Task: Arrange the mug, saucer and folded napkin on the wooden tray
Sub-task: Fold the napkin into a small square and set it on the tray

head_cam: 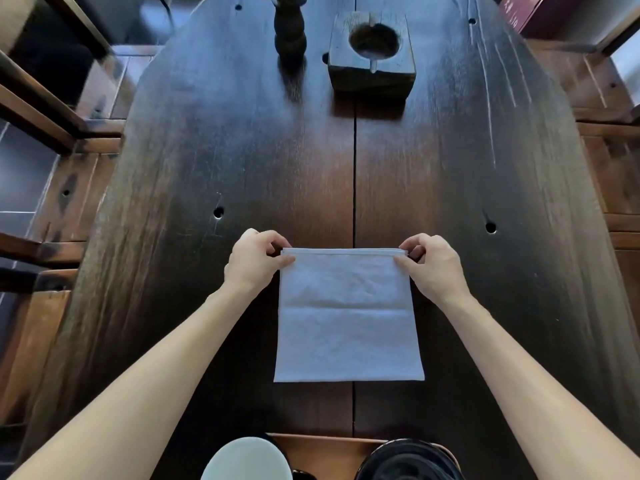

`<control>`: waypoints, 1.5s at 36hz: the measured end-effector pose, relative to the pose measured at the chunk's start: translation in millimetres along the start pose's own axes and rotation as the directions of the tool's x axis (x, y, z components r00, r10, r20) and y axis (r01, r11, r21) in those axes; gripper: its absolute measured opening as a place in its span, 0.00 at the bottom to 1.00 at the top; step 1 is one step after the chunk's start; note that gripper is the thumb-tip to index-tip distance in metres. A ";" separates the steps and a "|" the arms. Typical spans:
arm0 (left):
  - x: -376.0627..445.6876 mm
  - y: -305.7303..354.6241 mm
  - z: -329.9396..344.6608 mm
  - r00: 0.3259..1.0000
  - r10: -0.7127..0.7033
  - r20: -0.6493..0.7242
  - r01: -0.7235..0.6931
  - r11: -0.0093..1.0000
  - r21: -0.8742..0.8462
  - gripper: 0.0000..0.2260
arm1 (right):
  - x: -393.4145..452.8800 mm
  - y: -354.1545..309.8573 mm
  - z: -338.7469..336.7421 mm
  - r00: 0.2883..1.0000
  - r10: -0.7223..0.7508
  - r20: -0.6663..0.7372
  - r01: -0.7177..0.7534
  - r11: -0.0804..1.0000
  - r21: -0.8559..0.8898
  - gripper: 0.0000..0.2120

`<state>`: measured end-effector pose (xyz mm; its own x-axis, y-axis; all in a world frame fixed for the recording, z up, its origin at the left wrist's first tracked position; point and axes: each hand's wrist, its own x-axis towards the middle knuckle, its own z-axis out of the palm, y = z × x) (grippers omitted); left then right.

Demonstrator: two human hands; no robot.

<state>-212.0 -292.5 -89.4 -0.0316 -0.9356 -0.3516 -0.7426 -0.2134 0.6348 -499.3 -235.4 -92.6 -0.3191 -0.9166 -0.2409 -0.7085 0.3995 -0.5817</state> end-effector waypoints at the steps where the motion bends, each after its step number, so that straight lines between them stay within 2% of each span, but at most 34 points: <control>1: 2.1 -1.2 -1.0 1.000 0.002 0.013 -0.002 1.000 -0.005 0.06 | -0.1 1.1 -0.3 1.000 -0.001 0.005 0.001 1.000 -0.004 0.04; 11: -2.5 0.7 1.9 0.997 -0.013 0.076 0.001 0.988 0.157 0.06 | -1.6 6.5 1.3 0.994 -0.017 0.112 0.029 0.994 -0.104 0.05; 15: 0.0 1.5 1.4 0.995 -0.023 0.093 0.007 0.985 0.173 0.05 | -2.9 8.1 -0.3 0.995 -0.020 0.097 0.023 0.999 -0.027 0.04; 22: -0.5 -1.9 -5.8 0.984 0.104 0.145 -0.101 0.995 -0.026 0.04 | -10.6 13.5 -9.3 0.995 -0.020 0.102 0.004 0.988 0.152 0.03; 25: -3.7 1.0 -6.3 0.977 0.127 0.172 -0.118 0.991 -0.058 0.04 | -9.5 14.2 -13.2 0.993 -0.010 0.115 -0.013 0.979 0.201 0.03; 30: -2.2 4.2 -3.1 0.984 0.134 0.121 -0.114 0.981 -0.154 0.04 | -3.9 13.0 -17.2 0.995 0.011 0.100 -0.037 0.966 0.257 0.07; 34: 2.7 14.1 -5.1 0.987 0.150 0.057 -0.138 0.974 -0.177 0.09 | 1.0 11.0 -21.1 0.997 0.011 0.078 -0.029 0.969 0.245 0.06; 38: 3.5 32.8 -13.4 0.978 0.207 0.011 -0.202 0.964 -0.173 0.06 | 2.4 8.3 -30.1 0.999 0.002 0.041 -0.012 0.966 0.257 0.06; 43: -1.8 46.2 -27.8 0.965 0.259 -0.044 -0.262 0.944 -0.202 0.04 | -9.0 0.2 -46.5 1.000 0.005 0.003 -0.006 0.901 0.433 0.03; 48: -17.2 39.9 -35.2 0.956 0.291 -0.033 -0.292 0.934 -0.206 0.04 | -27.9 -1.3 -54.7 0.999 -0.048 0.018 0.035 0.892 0.451 0.02; 54: -41.8 19.7 -39.7 0.947 0.322 0.022 -0.314 0.935 -0.168 0.05 | -55.3 5.2 -62.5 0.991 -0.123 0.058 0.092 0.923 0.374 0.04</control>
<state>-198.8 -268.8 -35.0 -0.2833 -0.9482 -0.1436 -0.5720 0.0469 0.8189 -524.7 -181.7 -33.7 -0.1928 -0.9580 -0.2123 -0.4479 0.2785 -0.8496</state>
